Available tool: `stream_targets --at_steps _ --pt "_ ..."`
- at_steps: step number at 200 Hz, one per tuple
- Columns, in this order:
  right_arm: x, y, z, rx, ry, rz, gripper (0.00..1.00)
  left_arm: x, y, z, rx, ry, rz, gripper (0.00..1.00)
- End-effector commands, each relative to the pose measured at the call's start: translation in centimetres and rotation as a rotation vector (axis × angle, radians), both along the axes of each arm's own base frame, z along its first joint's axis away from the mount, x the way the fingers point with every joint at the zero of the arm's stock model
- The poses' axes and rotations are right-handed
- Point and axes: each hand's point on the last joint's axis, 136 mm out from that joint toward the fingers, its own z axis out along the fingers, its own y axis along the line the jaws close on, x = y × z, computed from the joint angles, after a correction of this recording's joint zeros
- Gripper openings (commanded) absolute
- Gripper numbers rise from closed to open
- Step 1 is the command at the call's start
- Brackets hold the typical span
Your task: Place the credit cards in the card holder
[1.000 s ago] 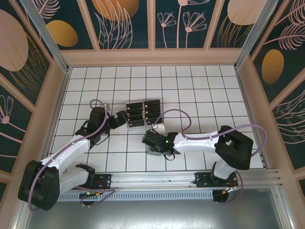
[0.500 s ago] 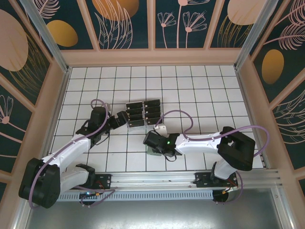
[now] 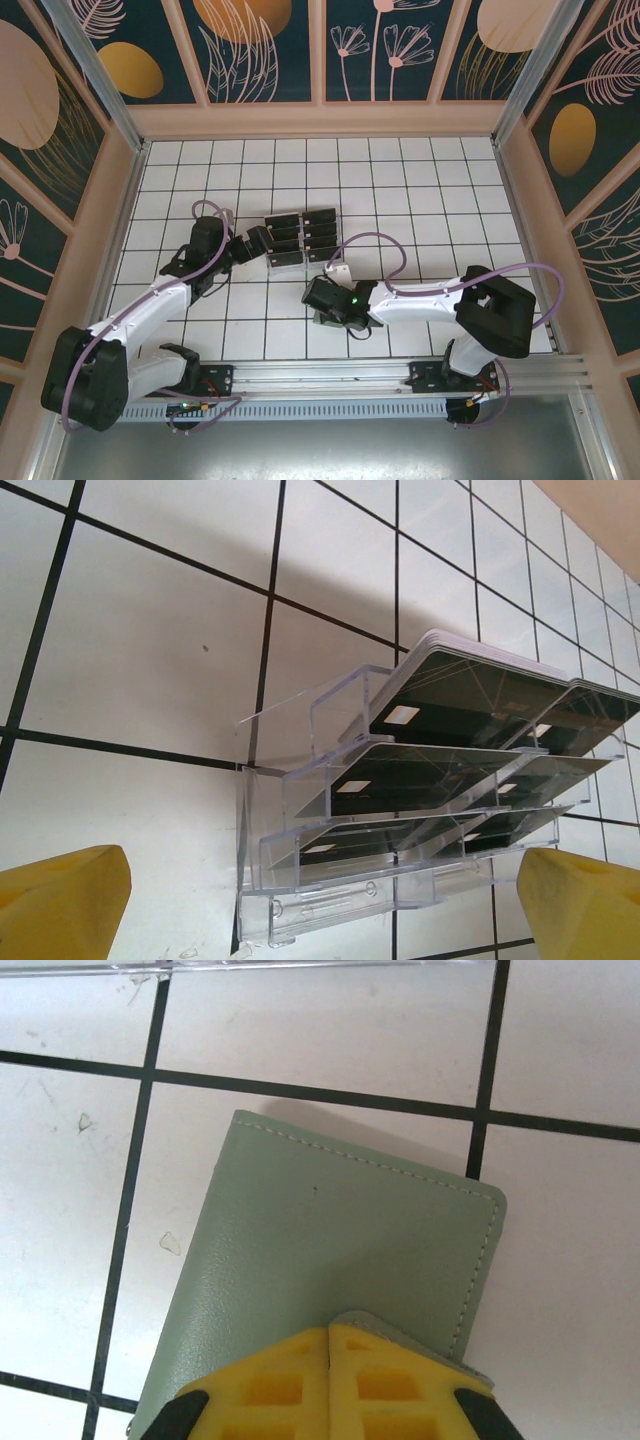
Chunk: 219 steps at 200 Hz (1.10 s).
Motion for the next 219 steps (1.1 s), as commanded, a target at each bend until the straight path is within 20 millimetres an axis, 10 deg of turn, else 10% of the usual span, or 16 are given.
stream_targets --at_steps 1,89,219 --pt "0.1 -0.2 -0.1 0.004 -0.009 0.022 0.00 -1.2 -0.2 0.1 0.004 -0.008 -0.041 0.99" --pt "0.3 4.2 4.4 0.354 -0.074 0.183 0.00 -6.4 -0.7 -1.8 -0.060 0.037 -0.070 0.99" --pt "0.6 5.3 7.5 0.628 -0.094 0.186 0.00 -7.8 -6.5 -2.8 -0.189 0.059 -0.151 0.99"
